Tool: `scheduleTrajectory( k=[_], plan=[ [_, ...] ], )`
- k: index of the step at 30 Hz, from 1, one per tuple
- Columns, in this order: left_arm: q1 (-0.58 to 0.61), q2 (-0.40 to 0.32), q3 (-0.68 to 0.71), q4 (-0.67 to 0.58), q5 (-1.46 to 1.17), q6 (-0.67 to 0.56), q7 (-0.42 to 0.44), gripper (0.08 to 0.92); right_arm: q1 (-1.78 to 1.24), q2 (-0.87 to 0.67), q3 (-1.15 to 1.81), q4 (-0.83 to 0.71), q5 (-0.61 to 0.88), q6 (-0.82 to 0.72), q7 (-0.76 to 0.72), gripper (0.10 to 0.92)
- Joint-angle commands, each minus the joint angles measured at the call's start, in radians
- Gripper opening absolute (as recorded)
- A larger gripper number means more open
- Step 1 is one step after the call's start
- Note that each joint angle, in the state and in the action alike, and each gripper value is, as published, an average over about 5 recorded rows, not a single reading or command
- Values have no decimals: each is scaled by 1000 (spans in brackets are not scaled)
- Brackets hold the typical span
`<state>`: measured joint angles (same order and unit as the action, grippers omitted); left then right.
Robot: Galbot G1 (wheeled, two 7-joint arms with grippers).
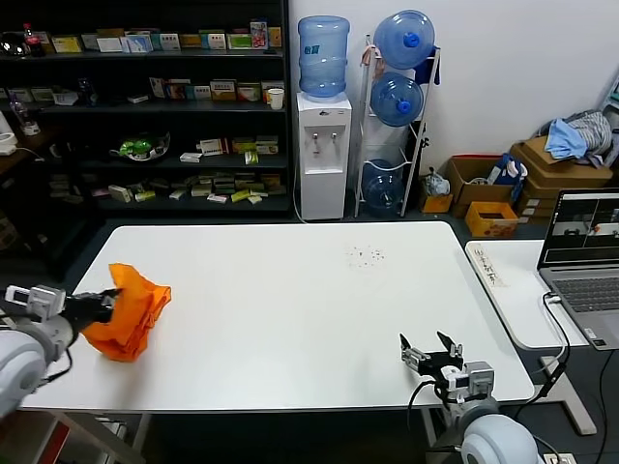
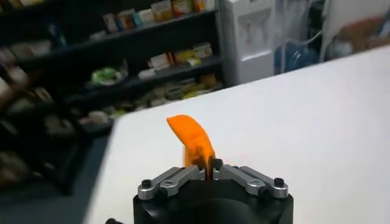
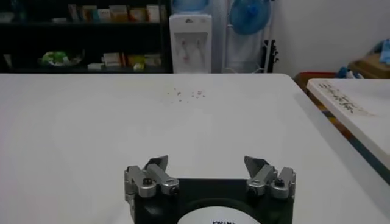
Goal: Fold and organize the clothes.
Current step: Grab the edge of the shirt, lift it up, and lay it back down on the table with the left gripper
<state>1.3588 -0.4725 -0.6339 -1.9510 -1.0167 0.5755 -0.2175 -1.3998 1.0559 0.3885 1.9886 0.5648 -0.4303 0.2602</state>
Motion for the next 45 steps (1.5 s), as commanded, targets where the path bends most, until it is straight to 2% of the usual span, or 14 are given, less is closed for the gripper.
scheduleTrajectory(
  k=[1, 5, 7, 10, 14, 24, 36, 41, 45],
  plan=[
    [-285, -341, 405, -223, -664, -57, -462, 124, -10, 35, 13, -14, -24, -13, 10, 823],
    [-412, -528, 504, -99, -579, -87, -478, 124, -10, 61, 14, -18, -37, -25, 19, 823],
    [-450, -597, 535, -45, -529, -90, -474, 124, -10, 71, 13, -18, -43, -31, 22, 823],
    [-478, -666, 573, 1, -464, -88, -465, 124, -11, 80, 13, -17, -49, -38, 26, 823],
    [-488, -722, 630, 31, -390, -85, -463, 124, -12, 81, 15, -15, -50, -39, 27, 823],
    [-490, -836, 684, 83, -297, -84, -454, 124, -9, 81, 12, -15, -49, -33, 23, 823],
    [-501, -894, 692, 129, -248, -87, -449, 124, -4, 79, 8, -10, -48, -27, 19, 823],
    [-495, -897, 681, 152, -208, -88, -406, 124, -7, 79, 10, -4, -51, -17, 14, 823],
    [-480, -892, 670, 156, -149, -95, -334, 125, -11, 77, 14, -1, -63, 17, -5, 823]
  ],
)
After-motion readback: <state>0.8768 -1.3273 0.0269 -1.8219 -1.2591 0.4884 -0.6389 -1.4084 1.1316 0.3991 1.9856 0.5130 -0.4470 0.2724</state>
